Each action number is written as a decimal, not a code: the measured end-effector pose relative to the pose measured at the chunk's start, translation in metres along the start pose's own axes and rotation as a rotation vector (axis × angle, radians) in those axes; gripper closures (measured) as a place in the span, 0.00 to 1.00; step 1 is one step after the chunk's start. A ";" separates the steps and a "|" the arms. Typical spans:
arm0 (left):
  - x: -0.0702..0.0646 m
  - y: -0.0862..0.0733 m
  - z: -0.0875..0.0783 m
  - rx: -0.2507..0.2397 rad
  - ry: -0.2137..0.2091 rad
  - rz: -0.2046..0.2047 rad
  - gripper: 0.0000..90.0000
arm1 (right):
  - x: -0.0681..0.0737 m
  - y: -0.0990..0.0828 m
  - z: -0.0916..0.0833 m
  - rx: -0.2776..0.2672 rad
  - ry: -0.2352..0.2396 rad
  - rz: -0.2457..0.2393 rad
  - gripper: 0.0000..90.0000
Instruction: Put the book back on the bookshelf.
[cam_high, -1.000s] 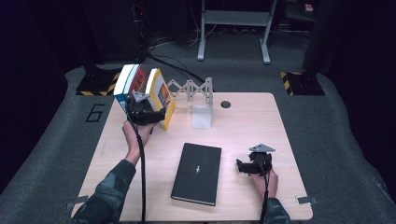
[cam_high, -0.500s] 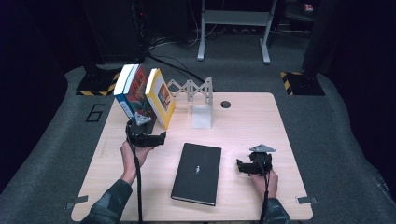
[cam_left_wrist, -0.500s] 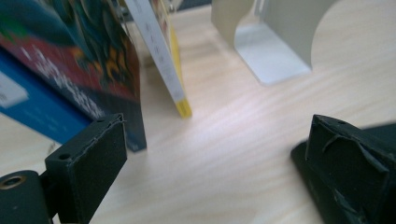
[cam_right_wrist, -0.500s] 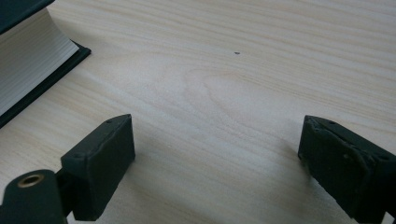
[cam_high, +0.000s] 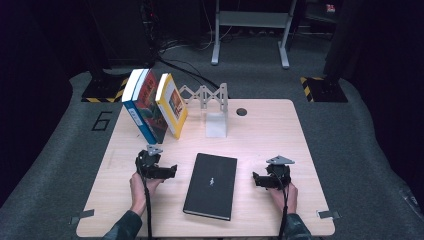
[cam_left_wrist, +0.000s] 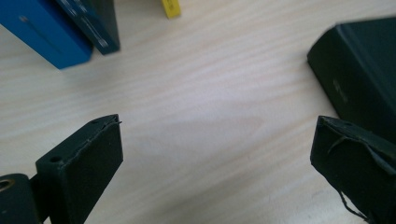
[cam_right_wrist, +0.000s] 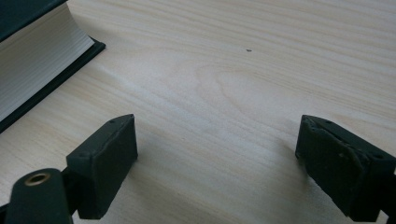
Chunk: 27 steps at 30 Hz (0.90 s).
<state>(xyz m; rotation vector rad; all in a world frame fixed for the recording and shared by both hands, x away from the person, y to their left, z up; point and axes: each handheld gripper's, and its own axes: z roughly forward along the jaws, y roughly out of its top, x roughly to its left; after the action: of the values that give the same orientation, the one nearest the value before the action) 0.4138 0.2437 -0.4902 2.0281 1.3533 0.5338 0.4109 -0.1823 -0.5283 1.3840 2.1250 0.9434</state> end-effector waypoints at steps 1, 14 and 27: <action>-0.002 -0.003 0.001 0.000 -0.002 -0.001 0.02 | 0.000 0.000 0.000 0.002 0.003 -0.001 0.13; -0.025 -0.017 0.010 0.022 -0.039 0.035 0.01 | 0.010 0.007 -0.021 -0.034 0.145 0.075 0.14; -0.041 -0.024 0.012 0.047 -0.048 0.092 0.00 | 0.068 0.029 -0.022 0.049 0.369 0.046 0.15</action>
<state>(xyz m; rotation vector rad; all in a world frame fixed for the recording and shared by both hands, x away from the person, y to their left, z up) 0.3893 0.2092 -0.5149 2.1363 1.2598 0.4944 0.3862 -0.1192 -0.4917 1.3714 2.4025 1.2545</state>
